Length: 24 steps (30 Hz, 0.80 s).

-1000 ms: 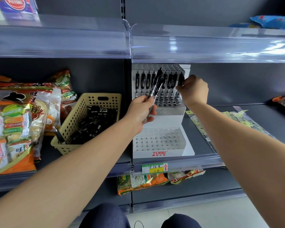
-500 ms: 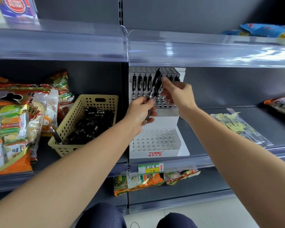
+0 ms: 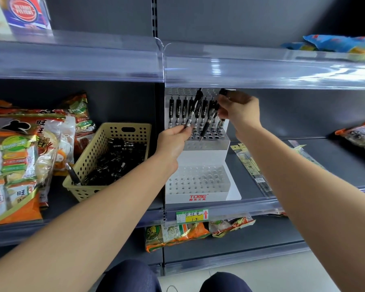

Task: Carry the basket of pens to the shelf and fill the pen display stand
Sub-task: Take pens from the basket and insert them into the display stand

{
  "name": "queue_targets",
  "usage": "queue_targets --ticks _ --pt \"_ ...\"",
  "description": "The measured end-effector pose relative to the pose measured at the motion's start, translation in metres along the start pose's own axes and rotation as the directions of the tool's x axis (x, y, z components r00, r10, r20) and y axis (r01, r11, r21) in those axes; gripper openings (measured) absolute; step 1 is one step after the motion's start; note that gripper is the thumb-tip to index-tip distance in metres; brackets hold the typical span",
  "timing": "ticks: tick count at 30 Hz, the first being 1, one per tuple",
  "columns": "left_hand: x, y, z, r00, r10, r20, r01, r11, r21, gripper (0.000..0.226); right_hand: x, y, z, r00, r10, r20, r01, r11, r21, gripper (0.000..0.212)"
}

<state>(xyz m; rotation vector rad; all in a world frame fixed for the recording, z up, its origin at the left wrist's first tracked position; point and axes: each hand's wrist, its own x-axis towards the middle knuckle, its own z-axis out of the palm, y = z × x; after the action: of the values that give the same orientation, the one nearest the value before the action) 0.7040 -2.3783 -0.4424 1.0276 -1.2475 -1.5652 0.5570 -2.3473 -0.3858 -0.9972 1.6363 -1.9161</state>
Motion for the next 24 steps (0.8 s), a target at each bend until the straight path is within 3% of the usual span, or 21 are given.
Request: queue_targets --ticks 4,9,18,24 --pt "0.003 -0.002 0.0 1.0 0.012 0.021 -0.012 1.0 -0.008 0.039 0.011 0.002 0.001 0.981 -0.134 -0.14 0.103 0.972 -0.21 0.006" --pt "0.006 -0.004 -0.001 0.999 0.032 0.018 -0.032 0.999 -0.018 0.036 0.017 0.009 0.002 0.957 -0.254 -0.141 0.148 0.846 -0.513 0.014" --pt "0.013 -0.006 -0.01 0.999 0.037 0.023 -0.037 0.999 -0.006 0.034 0.019 0.012 0.006 0.933 -0.316 -0.171 0.175 0.816 -0.551 0.016" --pt "0.015 -0.007 -0.012 0.999 0.032 0.036 -0.032 0.999 0.015 0.033 0.02 0.017 0.009 0.945 -0.31 -0.102 0.172 0.738 -0.652 0.017"
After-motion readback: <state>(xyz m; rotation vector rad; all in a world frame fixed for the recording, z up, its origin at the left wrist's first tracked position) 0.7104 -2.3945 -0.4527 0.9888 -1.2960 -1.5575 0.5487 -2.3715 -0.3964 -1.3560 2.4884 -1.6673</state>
